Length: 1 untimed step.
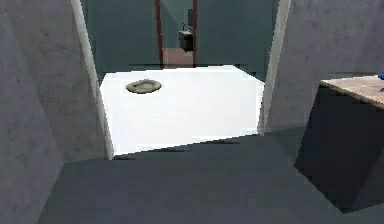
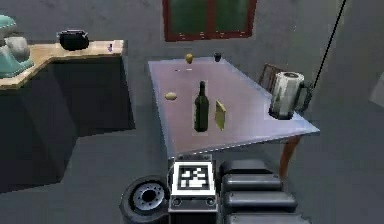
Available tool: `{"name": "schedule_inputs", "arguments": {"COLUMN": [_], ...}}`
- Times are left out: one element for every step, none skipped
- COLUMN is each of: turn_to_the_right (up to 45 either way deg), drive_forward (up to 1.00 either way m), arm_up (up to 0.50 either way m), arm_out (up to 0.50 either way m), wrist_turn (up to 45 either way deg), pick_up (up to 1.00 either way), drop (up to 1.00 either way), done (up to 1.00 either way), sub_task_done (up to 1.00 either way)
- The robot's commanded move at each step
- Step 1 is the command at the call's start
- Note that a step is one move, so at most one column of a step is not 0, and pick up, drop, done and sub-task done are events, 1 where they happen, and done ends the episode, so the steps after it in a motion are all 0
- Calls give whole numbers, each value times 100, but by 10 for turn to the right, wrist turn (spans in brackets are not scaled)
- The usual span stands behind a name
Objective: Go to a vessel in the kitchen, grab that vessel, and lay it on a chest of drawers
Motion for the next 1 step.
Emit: {"name": "schedule_inputs", "arguments": {"turn_to_the_right": [0], "drive_forward": [100], "arm_up": [0], "arm_out": [0], "wrist_turn": [0], "pick_up": [0], "drop": [0], "done": [0], "sub_task_done": [0]}}
